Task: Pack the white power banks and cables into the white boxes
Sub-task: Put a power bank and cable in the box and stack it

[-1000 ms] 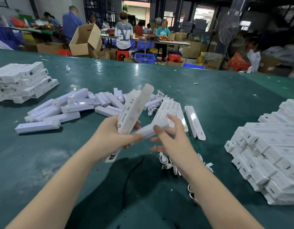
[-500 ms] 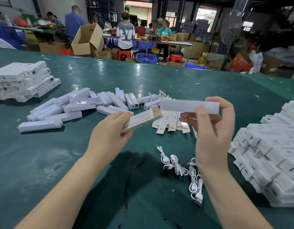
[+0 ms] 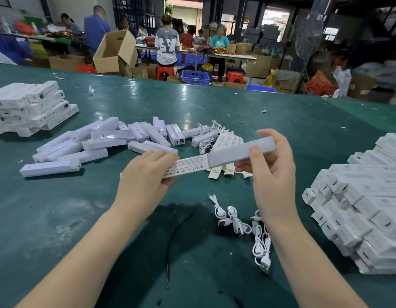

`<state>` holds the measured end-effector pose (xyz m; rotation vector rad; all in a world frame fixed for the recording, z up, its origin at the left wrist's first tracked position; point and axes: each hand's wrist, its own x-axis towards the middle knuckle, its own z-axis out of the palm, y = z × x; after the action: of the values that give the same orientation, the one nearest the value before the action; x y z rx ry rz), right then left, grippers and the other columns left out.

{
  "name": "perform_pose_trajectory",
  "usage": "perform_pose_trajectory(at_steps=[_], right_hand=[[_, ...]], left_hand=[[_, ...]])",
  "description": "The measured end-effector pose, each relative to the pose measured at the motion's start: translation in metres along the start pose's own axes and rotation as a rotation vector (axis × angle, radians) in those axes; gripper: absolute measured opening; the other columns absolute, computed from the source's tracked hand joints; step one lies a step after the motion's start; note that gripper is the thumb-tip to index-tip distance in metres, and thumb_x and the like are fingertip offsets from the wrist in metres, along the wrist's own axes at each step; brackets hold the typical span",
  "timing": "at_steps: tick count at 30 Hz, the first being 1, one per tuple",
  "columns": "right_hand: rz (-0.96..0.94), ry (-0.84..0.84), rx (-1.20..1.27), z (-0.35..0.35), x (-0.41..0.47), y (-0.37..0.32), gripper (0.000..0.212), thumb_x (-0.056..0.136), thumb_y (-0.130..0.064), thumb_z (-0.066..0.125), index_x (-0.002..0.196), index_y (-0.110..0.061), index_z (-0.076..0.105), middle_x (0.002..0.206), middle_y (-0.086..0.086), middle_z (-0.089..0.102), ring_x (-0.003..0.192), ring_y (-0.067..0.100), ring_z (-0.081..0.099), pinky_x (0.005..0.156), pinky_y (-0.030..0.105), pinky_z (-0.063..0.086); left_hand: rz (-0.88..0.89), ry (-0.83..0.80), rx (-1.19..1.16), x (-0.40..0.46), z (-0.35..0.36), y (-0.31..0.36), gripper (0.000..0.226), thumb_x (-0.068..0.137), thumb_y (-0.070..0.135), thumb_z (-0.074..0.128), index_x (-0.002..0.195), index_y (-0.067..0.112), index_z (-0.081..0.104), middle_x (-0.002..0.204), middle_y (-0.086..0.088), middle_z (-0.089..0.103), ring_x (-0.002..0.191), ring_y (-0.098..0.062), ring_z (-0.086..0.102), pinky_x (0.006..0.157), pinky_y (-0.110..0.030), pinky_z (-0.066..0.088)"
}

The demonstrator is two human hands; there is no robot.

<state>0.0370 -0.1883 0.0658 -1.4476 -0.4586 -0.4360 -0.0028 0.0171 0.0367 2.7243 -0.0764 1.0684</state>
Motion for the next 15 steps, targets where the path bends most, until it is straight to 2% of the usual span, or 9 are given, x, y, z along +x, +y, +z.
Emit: perform_pose_trajectory(at_steps=[4, 7, 10, 12, 13, 15], right_hand=[[-0.016, -0.017, 0.003, -0.001, 0.0, -0.001, 0.027, 0.1, -0.007, 0.052, 0.118, -0.027, 0.049, 0.079, -0.005, 0.067, 0.066, 0.015, 0.067, 0.069, 0.026, 0.056], [-0.052, 0.006, 0.067, 0.002, -0.006, -0.005, 0.032, 0.099, -0.005, 0.054, 0.114, -0.029, 0.039, 0.08, 0.003, 0.069, 0.068, 0.02, 0.067, 0.071, 0.029, 0.056], [-0.086, 0.032, 0.093, 0.009, -0.011, -0.006, 0.031, 0.097, -0.007, 0.057, 0.108, -0.028, 0.037, 0.083, 0.012, 0.068, 0.07, 0.025, 0.066, 0.07, 0.026, 0.053], [-0.096, 0.034, 0.037, 0.012, -0.015, -0.002, 0.026, 0.094, -0.016, 0.061, 0.104, -0.032, 0.042, 0.085, 0.0, 0.067, 0.074, 0.018, 0.064, 0.072, 0.021, 0.049], [-0.113, 0.015, -0.031, 0.015, -0.018, 0.0, 0.019, 0.093, -0.023, 0.061, 0.1, -0.033, 0.047, 0.089, -0.009, 0.066, 0.082, 0.009, 0.063, 0.076, 0.017, 0.046], [-0.152, -0.081, -0.217, 0.022, -0.024, 0.003, 0.003, 0.091, -0.039, 0.056, 0.089, -0.038, 0.057, 0.108, -0.018, 0.059, 0.114, 0.001, 0.054, 0.094, 0.013, 0.037]], left_hand=[[-0.008, -0.005, -0.031, -0.001, 0.002, 0.0, 0.026, 0.064, 0.0, 0.078, 0.084, 0.012, 0.066, 0.071, 0.0, 0.057, 0.068, -0.027, 0.051, 0.057, -0.026, 0.03], [-0.01, 0.003, -0.041, -0.001, 0.003, 0.002, 0.024, 0.067, 0.001, 0.076, 0.084, 0.012, 0.063, 0.072, 0.002, 0.055, 0.07, -0.026, 0.05, 0.057, -0.026, 0.029], [-0.003, 0.013, -0.057, -0.002, 0.004, 0.004, 0.022, 0.069, 0.001, 0.074, 0.084, 0.012, 0.062, 0.073, 0.001, 0.054, 0.07, -0.026, 0.049, 0.056, -0.026, 0.03], [-0.024, 0.008, -0.07, -0.003, 0.003, 0.005, 0.023, 0.069, 0.001, 0.075, 0.086, 0.012, 0.063, 0.075, 0.001, 0.056, 0.071, -0.025, 0.049, 0.056, -0.027, 0.032], [-0.033, 0.004, -0.081, -0.003, 0.004, 0.007, 0.024, 0.069, 0.002, 0.076, 0.087, 0.012, 0.063, 0.075, 0.001, 0.056, 0.072, -0.023, 0.048, 0.056, -0.027, 0.032], [-0.038, 0.0, -0.121, -0.004, 0.004, 0.011, 0.024, 0.069, 0.003, 0.076, 0.085, 0.014, 0.061, 0.075, 0.004, 0.054, 0.072, -0.017, 0.042, 0.055, -0.027, 0.032]])
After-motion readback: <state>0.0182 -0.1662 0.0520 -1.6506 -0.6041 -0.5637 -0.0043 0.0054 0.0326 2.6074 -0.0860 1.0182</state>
